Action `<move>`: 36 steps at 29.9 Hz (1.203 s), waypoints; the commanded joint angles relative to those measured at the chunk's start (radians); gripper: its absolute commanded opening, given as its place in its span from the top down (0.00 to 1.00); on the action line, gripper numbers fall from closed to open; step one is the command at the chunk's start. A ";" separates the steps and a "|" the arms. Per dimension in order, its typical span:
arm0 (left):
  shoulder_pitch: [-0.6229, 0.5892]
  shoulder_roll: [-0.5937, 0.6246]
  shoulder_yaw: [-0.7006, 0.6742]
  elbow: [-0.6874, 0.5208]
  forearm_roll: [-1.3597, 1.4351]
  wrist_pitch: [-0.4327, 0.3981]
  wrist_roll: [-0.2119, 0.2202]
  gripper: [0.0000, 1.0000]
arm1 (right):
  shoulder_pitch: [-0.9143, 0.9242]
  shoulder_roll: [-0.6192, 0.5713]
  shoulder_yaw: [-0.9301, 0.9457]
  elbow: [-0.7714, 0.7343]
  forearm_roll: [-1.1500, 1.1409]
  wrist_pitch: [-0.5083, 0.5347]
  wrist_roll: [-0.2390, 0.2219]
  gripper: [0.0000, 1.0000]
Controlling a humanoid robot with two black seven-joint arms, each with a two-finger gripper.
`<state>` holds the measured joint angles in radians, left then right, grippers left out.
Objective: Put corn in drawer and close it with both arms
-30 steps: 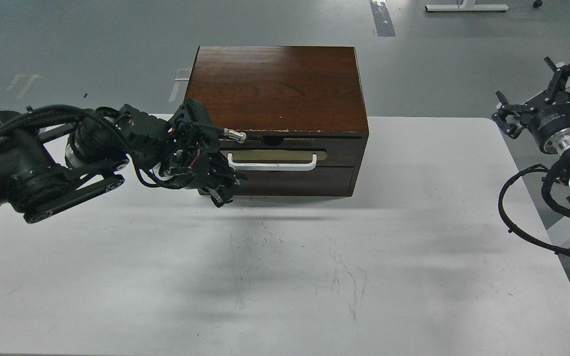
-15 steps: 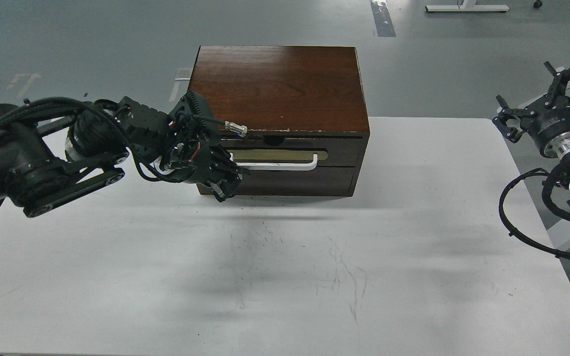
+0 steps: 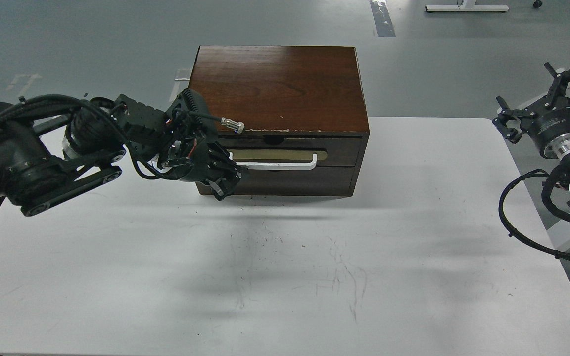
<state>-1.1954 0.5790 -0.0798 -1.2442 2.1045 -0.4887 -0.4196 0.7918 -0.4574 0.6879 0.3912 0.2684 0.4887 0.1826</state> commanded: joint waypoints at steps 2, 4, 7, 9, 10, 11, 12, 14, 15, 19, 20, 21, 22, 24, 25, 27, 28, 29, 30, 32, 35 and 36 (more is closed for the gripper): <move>0.002 0.004 0.000 -0.009 0.002 0.000 -0.001 1.00 | 0.000 -0.001 -0.001 0.000 0.000 0.000 0.000 0.00; 0.002 0.008 0.000 -0.021 0.002 0.000 -0.001 1.00 | 0.000 -0.001 -0.001 0.000 0.000 0.000 0.000 0.00; 0.005 0.012 0.000 -0.052 0.000 0.000 -0.005 1.00 | -0.002 -0.001 0.001 -0.002 0.000 0.000 0.000 0.00; 0.007 0.015 -0.001 -0.078 -0.030 0.000 -0.025 1.00 | -0.002 -0.001 0.004 0.000 0.000 0.000 0.000 0.00; 0.007 0.015 -0.005 -0.080 -0.047 0.000 -0.034 1.00 | -0.002 -0.001 0.004 0.000 0.000 0.000 0.000 0.00; 0.005 0.015 -0.011 -0.080 -0.094 0.000 -0.054 1.00 | -0.002 -0.001 0.004 0.000 0.000 0.000 0.000 0.00; 0.003 0.016 -0.015 -0.080 -0.128 0.000 -0.060 1.00 | 0.000 -0.001 0.004 0.000 0.000 0.000 0.000 0.00; 0.002 0.027 -0.040 -0.075 -0.241 0.000 -0.067 1.00 | -0.002 -0.001 0.007 0.000 0.000 0.000 0.001 0.00; 0.002 0.041 -0.066 -0.075 -0.333 0.000 -0.069 1.00 | 0.000 -0.001 0.010 0.000 0.000 0.000 0.001 0.00; 0.003 0.079 -0.144 -0.072 -0.611 0.000 -0.069 1.00 | 0.010 -0.003 0.010 0.000 0.000 0.000 0.001 0.00; 0.005 0.093 -0.171 -0.064 -0.733 0.000 -0.069 1.00 | 0.017 -0.003 0.010 0.000 0.000 0.000 0.001 0.00; 0.007 0.099 -0.184 -0.060 -0.798 0.000 -0.069 1.00 | 0.021 -0.003 0.010 0.000 0.000 0.000 0.001 0.00; 0.007 0.111 -0.211 -0.043 -0.930 0.000 -0.069 1.00 | 0.038 -0.003 0.010 0.000 0.000 0.000 0.001 0.00; 0.010 0.120 -0.235 0.011 -1.124 0.000 -0.069 1.00 | 0.055 -0.004 0.007 0.000 0.000 0.000 -0.002 0.00; 0.010 0.120 -0.238 0.037 -1.188 0.000 -0.069 1.00 | 0.058 -0.004 0.007 0.000 0.000 0.000 -0.006 0.00; 0.013 0.119 -0.238 0.126 -1.392 0.000 -0.069 1.00 | 0.069 -0.007 0.009 -0.002 0.000 0.000 -0.011 0.00; 0.013 0.114 -0.238 0.191 -1.520 0.000 -0.069 1.00 | 0.076 -0.001 0.010 -0.002 0.000 0.000 -0.005 0.00; 0.017 0.110 -0.238 0.257 -1.640 0.000 -0.069 0.98 | 0.078 0.002 0.013 0.000 0.000 0.000 0.000 0.00; 0.020 0.108 -0.238 0.288 -1.696 0.000 -0.069 0.94 | 0.078 0.003 0.015 0.000 0.000 0.000 0.001 0.00; 0.039 0.102 -0.239 0.380 -1.848 0.000 -0.069 0.76 | 0.078 0.009 0.024 0.000 0.002 0.000 0.001 0.00; 0.066 0.078 -0.245 0.498 -2.026 0.000 -0.069 0.25 | 0.076 0.019 0.048 -0.002 0.002 0.000 -0.009 0.00; 0.082 0.050 -0.250 0.547 -2.101 0.000 -0.069 0.08 | 0.075 0.019 0.056 -0.005 0.002 0.000 -0.011 0.00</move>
<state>-1.1424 0.6704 -0.3221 -0.8079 0.1738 -0.4881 -0.4886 0.8694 -0.4436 0.7230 0.3907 0.2696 0.4887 0.1806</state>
